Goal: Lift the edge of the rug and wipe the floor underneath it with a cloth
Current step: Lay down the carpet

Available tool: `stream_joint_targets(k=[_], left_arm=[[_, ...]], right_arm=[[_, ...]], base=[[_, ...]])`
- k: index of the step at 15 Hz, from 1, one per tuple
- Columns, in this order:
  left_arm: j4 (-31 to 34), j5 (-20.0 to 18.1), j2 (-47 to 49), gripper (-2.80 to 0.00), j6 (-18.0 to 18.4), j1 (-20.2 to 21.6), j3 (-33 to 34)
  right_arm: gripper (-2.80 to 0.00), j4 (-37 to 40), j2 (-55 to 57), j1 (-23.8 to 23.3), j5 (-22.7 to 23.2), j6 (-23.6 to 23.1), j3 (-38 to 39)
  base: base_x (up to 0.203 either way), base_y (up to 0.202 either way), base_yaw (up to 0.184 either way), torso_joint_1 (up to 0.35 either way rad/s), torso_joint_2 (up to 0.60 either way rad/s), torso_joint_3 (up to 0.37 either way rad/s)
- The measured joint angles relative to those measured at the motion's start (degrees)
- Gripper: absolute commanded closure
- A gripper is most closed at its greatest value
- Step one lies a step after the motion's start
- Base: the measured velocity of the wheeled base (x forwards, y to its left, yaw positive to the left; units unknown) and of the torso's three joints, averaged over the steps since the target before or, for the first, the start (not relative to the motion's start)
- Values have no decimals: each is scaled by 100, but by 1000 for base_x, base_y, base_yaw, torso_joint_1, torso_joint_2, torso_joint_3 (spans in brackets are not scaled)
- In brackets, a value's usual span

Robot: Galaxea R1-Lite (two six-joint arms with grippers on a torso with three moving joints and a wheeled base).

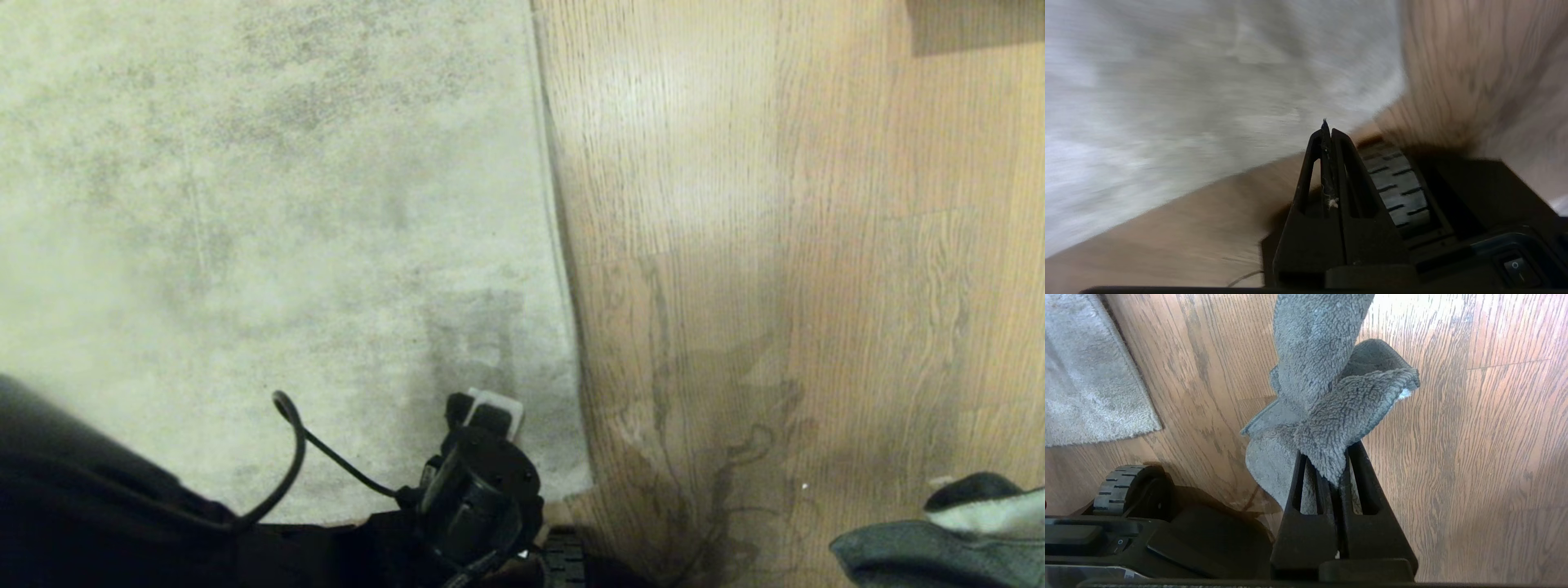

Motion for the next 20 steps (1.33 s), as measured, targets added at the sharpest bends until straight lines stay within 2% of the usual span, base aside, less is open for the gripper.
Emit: stream_joint_targets(k=[3,7,12,15,20], left_arm=[[24,-169,917,0,56,58,-525],[26,-202,1710,0,571,207,-969],[240,-226,2239,0,1115,278,-1486],[207,-229,2502,0,1576,313,-1822],[-47,-227,2848,0,1913,333,-1939]], right_arm=[[0,2,0,0,-2,-2,0],[0,2,0,0,-1,0,0],[0,2,0,0,0,0,0],[0,2,0,0,0,-2,0],[0,1,0,0,0,-2,0]], base=[[0,0,0,0,0,0],[0,0,0,0,0,0],[0,0,0,0,0,0],[0,0,0,0,0,0],[0,0,0,0,0,0]])
